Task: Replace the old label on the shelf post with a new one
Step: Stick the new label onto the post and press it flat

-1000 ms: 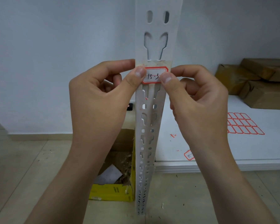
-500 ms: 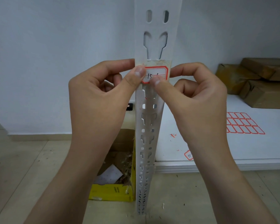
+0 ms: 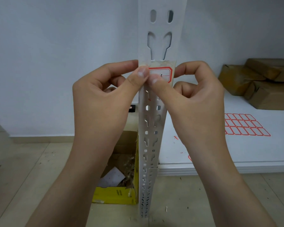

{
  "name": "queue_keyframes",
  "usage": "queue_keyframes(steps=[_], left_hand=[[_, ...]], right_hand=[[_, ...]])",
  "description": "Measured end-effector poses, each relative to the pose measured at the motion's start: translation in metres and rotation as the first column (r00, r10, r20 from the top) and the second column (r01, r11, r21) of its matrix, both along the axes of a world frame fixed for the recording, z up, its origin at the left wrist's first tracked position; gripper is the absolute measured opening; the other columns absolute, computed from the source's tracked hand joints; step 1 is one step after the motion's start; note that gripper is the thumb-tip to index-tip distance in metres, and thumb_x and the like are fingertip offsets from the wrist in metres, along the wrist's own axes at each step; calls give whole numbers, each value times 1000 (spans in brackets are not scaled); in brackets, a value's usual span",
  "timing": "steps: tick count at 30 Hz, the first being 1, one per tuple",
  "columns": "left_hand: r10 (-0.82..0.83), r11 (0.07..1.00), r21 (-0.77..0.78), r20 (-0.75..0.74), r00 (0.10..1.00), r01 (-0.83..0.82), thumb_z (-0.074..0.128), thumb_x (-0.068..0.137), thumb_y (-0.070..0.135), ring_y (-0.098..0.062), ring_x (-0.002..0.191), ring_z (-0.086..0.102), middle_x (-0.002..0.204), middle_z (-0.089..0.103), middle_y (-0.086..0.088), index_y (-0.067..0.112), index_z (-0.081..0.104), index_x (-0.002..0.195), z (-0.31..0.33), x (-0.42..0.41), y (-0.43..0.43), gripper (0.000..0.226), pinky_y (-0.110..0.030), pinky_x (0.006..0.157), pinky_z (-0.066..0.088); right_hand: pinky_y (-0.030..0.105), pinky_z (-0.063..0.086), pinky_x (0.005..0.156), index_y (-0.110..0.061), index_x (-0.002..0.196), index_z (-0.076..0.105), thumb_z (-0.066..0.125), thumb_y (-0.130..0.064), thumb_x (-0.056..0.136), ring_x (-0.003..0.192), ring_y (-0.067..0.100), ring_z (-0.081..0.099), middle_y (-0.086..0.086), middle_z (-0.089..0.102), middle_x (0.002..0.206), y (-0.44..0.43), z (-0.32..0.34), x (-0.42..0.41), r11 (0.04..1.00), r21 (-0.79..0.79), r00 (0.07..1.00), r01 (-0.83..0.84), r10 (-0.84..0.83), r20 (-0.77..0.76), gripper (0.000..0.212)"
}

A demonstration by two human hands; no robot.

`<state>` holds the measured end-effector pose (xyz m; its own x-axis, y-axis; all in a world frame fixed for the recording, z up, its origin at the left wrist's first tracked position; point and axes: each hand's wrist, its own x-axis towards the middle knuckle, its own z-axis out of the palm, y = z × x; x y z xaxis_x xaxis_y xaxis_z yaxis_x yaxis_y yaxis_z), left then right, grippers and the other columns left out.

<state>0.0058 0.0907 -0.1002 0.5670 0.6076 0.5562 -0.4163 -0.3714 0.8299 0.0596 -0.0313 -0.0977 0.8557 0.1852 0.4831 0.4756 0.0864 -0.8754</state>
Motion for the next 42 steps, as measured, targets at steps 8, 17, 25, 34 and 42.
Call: queue_keyframes(steps=[8,17,25,34,42], left_hand=[[70,994,82,44,997,-73,77,88,33,-29,63,52,78,63,-16,42,72,92,4,-3,-7,11,-33,52,50],[76,996,47,32,997,-77,77,86,35,-6,54,41,75,59,-18,42,72,90,3,-3,-9,10,-26,47,41],[76,995,68,34,997,-78,77,87,34,-7,60,48,79,68,-7,40,74,95,2,-3,-6,11,-23,49,46],[58,996,65,15,998,-58,76,88,34,-20,64,51,76,63,-16,39,74,95,0,-1,-5,9,-38,67,60],[71,992,105,8,997,-71,76,88,33,-23,60,53,73,61,-16,37,73,100,1,-3,-4,13,-37,66,58]], right_hand=[[8,39,41,-22,94,63,79,-40,87,38,6,38,4,47,48,-4,4,0,1000,4,1000,12,-12,-27,25],[17,39,40,-22,86,65,78,-39,89,40,10,39,2,48,48,-6,6,4,1000,26,999,-7,8,-39,22],[17,34,42,-23,82,72,78,-35,91,40,14,36,22,47,52,-11,2,7,999,50,1000,-5,5,8,17],[31,42,44,-25,92,71,75,-25,94,54,42,46,28,56,61,-11,-8,5,1000,16,999,11,-12,37,4],[23,43,43,-23,90,71,78,-30,91,42,18,42,18,53,54,-9,-9,4,999,28,998,38,-39,44,10]])
